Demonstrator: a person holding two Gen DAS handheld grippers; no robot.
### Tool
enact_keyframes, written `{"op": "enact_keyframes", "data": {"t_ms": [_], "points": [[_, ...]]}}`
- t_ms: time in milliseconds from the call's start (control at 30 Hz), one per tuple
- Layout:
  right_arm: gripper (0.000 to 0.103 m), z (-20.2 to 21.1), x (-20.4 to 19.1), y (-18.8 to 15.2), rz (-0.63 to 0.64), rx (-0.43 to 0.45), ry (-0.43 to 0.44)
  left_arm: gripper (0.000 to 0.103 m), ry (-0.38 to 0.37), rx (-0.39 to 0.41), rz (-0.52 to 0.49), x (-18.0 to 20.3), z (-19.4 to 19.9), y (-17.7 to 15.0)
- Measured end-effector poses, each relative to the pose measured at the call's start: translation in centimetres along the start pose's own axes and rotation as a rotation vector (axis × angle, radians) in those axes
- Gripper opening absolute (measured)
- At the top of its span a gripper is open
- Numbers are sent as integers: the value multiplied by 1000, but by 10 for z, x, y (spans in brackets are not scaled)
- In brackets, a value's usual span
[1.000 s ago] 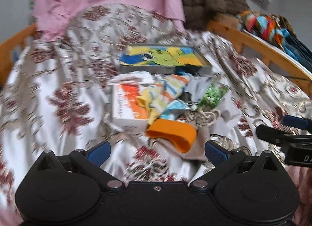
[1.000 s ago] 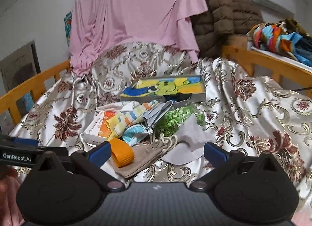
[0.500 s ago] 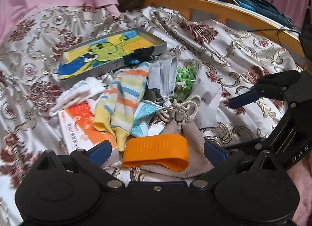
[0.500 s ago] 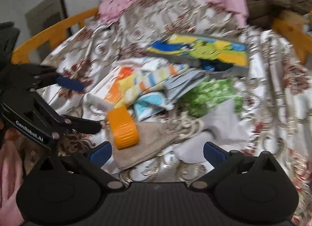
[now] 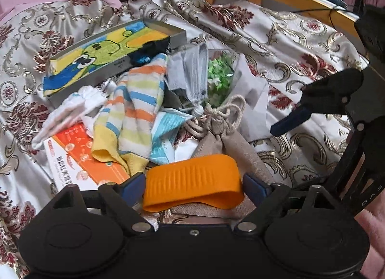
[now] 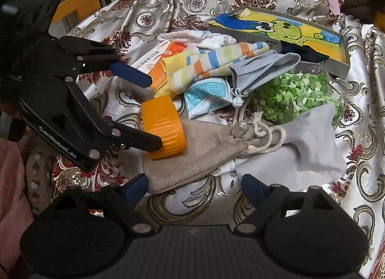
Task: Organize soft objects
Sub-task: 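Lower the left tool onto the orange silicone strip and close it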
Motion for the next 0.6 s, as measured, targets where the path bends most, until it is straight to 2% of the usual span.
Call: {"op": "enact_keyframes", "data": {"t_ms": [233,333,400,467,533,600], "points": [[88,-5,1,1,9,-14,-22,81,9,22,-25,6,-8,4],[88,-6,2,2,5,-14,-24,71,14,35,-6,4,-10,7],[88,-7,4,3,1,-13,-23,57,16,44,20,1,-9,9],[88,-8,6,3,-9,-9,-20,52,25,53,51,-4,-8,12],[88,-8,9,3,-22,-3,-17,50,32,67,88,-11,-6,14],[88,-8,11,4,-39,5,-10,53,15,72,111,-13,-6,14]]}}
Point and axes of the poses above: each gripper's, at about its wrist camera, not at the fingertips, and z roughly against the way its jaws point, x to its right, y to its top, the point moved 6 cm from there along -z, roughly the way its jaws point, and after that the axes turned 10 degrees about y, right-handed, at the moved point
